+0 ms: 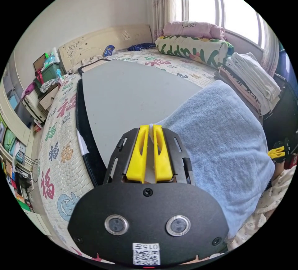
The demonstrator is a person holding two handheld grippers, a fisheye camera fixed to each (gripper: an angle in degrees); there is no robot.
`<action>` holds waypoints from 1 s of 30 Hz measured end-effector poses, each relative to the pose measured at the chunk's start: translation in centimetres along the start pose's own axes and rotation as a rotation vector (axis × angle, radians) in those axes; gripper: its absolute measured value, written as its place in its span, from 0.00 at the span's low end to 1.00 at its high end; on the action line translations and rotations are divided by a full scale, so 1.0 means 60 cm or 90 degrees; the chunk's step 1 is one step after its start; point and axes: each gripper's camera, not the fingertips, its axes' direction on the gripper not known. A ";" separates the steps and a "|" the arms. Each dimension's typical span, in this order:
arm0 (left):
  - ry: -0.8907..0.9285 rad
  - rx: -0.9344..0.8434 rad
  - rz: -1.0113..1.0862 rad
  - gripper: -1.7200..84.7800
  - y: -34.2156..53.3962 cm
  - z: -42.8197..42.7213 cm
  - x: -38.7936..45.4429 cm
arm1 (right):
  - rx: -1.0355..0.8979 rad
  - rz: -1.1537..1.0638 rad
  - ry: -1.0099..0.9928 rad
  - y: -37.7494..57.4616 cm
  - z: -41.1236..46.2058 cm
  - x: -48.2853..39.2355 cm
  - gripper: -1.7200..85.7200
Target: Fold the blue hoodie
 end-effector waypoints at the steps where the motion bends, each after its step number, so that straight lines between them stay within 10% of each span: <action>1: -0.001 0.000 0.000 0.04 -0.002 -0.002 0.000 | 0.003 -0.010 -0.009 -0.009 -0.008 -0.013 0.01; 9: -0.002 0.001 -0.001 0.04 -0.018 -0.015 -0.009 | 0.117 -0.007 0.044 -0.170 -0.041 -0.022 0.01; 20: 0.030 -0.005 -0.029 0.04 -0.044 -0.038 -0.071 | -0.120 -0.178 0.339 -0.369 0.289 -0.123 0.01; 30: 0.101 0.033 -0.074 0.03 -0.049 -0.075 -0.172 | -0.052 -0.084 0.310 -0.392 0.173 -0.179 0.01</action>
